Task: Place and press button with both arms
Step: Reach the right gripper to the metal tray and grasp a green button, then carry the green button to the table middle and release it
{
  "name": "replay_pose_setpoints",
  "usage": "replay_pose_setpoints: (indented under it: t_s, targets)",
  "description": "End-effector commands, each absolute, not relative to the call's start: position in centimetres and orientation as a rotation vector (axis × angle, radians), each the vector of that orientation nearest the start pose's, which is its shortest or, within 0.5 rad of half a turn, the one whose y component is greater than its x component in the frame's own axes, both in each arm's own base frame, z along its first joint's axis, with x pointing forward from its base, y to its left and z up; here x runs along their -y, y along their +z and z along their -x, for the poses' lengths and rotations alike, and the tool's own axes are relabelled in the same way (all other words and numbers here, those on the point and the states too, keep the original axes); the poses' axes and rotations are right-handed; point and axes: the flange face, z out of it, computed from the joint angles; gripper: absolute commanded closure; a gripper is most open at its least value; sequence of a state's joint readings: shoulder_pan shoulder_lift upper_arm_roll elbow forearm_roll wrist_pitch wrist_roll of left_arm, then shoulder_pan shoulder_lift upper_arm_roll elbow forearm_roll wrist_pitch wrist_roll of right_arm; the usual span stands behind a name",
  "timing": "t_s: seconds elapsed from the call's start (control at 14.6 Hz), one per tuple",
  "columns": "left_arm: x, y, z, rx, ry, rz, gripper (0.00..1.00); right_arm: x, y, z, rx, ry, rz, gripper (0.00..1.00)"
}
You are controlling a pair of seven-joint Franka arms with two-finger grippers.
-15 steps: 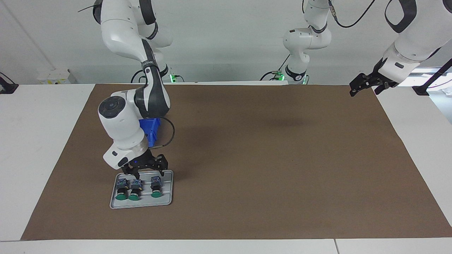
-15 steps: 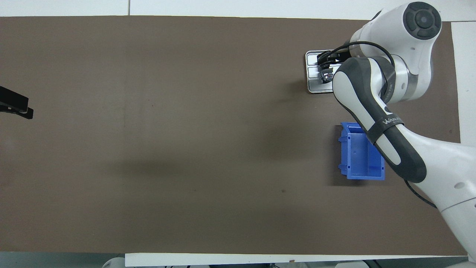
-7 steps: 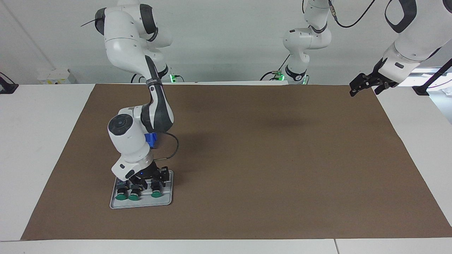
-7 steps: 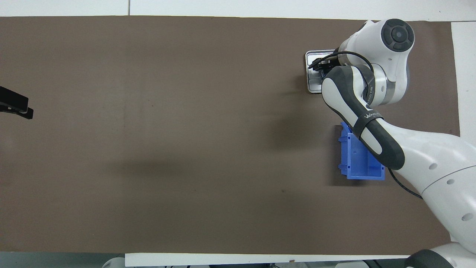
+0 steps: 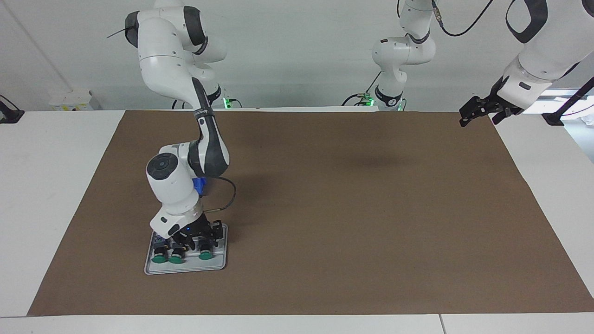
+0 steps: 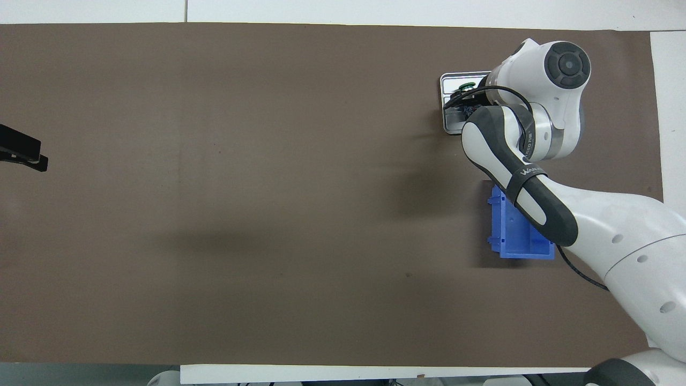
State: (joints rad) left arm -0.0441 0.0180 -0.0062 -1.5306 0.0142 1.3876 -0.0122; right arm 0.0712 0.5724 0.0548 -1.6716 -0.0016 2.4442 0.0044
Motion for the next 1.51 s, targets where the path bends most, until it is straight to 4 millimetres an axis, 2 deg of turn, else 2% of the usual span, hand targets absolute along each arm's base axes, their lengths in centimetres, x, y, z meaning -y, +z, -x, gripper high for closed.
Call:
replay_pose_setpoints:
  t_s: [0.0, 0.14, 0.21, 0.34, 0.48, 0.62, 0.75, 0.89, 1.03, 1.16, 1.3, 1.44]
  targets:
    - [2.1, 62.0, -53.1, -0.068, 0.247, 3.103, 0.00, -8.0, 29.3, -69.0, 0.213, -0.312, 3.089, 0.57]
    - [2.1, 61.9, -53.2, -0.068, 0.250, 3.103, 0.00, -7.8, 29.8, -69.2, 0.206, -0.296, 3.093, 0.93]
    - [2.1, 62.0, -53.1, -0.068, 0.247, 3.103, 0.00, -7.8, 30.7, -69.4, 0.202, -0.277, 3.096, 1.00]
    - [2.1, 61.9, -53.2, -0.068, 0.250, 3.103, 0.00, -8.2, 34.3, -70.0, 0.203, -0.189, 3.104, 1.00]
    - [2.1, 62.0, -53.1, -0.068, 0.247, 3.103, 0.00, -9.5, 39.1, -68.5, 0.159, -0.127, 3.106, 1.00]
    - [2.1, 62.0, -53.1, -0.068, 0.247, 3.103, 0.00, -12.5, 42.6, -66.2, 0.076, -0.047, 3.118, 1.00]
    - [2.1, 62.0, -53.1, -0.068, 0.247, 3.103, 0.00, -17.1, 44.7, -63.9, -0.089, 0.009, 3.124, 1.00]
    - [2.1, 61.9, -53.2, -0.068, 0.250, 3.103, 0.00, -23.2, 44.8, -61.5, -0.307, 0.048, 3.122, 1.00]
    - [2.1, 62.0, -53.1, -0.068, 0.247, 3.103, 0.00, -28.5, 44.6, -59.1, -0.517, 0.059, 3.100, 1.00]
    - [2.1, 61.9, -53.2, -0.068, 0.250, 3.103, 0.00, -32.9, 44.5, -57.0, -0.709, 0.056, 3.057, 1.00]
    - [2.1, 61.9, -53.2, -0.068, 0.250, 3.103, 0.00, -36.9, 43.4, -55.1, -0.969, 0.063, 2.986, 0.99]
    - [2.1, 62.0, -53.1, -0.068, 0.247, 3.103, 0.00, -38.8, 41.9, -54.4, -1.222, 0.070, 2.905, 0.97]
